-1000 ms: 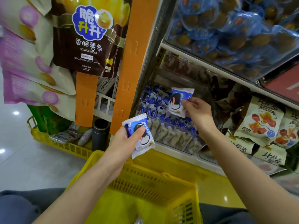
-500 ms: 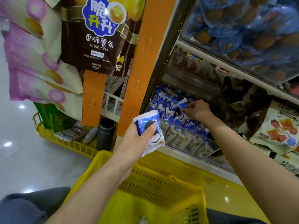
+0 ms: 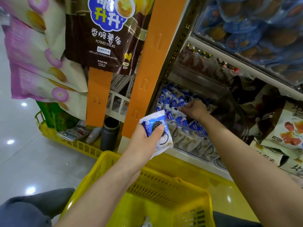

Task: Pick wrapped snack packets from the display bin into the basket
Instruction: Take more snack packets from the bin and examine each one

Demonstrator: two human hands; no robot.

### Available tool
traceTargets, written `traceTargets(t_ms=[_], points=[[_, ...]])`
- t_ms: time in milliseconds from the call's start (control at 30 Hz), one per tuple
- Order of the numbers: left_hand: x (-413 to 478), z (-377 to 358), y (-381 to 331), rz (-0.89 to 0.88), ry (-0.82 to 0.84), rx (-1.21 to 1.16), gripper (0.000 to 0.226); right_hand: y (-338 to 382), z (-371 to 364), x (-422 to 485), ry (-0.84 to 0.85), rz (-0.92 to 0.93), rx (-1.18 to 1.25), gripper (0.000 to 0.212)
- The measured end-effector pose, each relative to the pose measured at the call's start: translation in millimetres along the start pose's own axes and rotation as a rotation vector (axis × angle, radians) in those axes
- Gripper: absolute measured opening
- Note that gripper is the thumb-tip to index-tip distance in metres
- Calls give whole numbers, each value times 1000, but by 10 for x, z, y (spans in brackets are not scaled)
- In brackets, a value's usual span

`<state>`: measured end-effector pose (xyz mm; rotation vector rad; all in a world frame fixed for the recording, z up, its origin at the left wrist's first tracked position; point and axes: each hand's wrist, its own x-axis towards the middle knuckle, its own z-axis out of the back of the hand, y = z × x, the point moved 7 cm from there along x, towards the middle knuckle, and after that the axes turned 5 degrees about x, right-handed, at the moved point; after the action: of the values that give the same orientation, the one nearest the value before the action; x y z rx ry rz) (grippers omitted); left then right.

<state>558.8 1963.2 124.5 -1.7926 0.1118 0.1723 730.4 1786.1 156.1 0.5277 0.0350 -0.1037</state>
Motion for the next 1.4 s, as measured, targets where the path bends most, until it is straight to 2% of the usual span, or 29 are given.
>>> traceTargets(t_ms=[133, 267, 400, 467, 533, 633, 733, 800, 867, 933, 1000, 1100, 1200, 1300, 1400], points=[[-1, -25, 0, -8, 22, 32, 34, -32, -30, -25, 96, -38, 58, 35], [-22, -36, -8, -17, 39, 50, 34, -11, 50, -115, -5, 31, 66, 43], [-48, -74, 43, -1, 103, 83, 26, 289, 278, -610, -268, 428, 64, 20], [-63, -103, 61, -17, 133, 104, 21, 391, 264, -981, -264, 580, 140, 15], [-74, -123, 84, -30, 139, 132, 21, 411, 139, -1330, -179, 662, 198, 19], [-86, -156, 140, -46, 133, 186, 26, 276, -93, -1626, -34, 598, 341, 19], [-113, -213, 217, -68, 147, 234, 25, 49, -262, -1646, 74, 356, 665, 5], [-121, -253, 299, -64, 149, 248, 19, -87, -346, -1642, 132, 204, 856, 4], [-123, -267, 391, -30, 139, 218, 16, -175, -421, -1673, 172, 133, 935, 6], [-124, -263, 469, 5, 135, 196, 21, -234, -495, -1722, 191, 105, 961, 14], [-119, -233, 515, 22, 114, 203, 25, -268, -559, -1758, 195, 88, 981, 12], [-102, -185, 549, 24, 67, 247, 24, -258, -627, -1760, 198, 100, 956, 9], [-103, -162, 553, 4, 38, 297, 18, -242, -644, -1756, 152, 188, 811, 19], [-96, -165, 567, -4, 30, 311, 20, -222, -611, -1809, 80, 275, 664, 17], [-101, -196, 615, 42, 48, 296, 19, -117, -462, -1910, -60, 503, 318, 8]])
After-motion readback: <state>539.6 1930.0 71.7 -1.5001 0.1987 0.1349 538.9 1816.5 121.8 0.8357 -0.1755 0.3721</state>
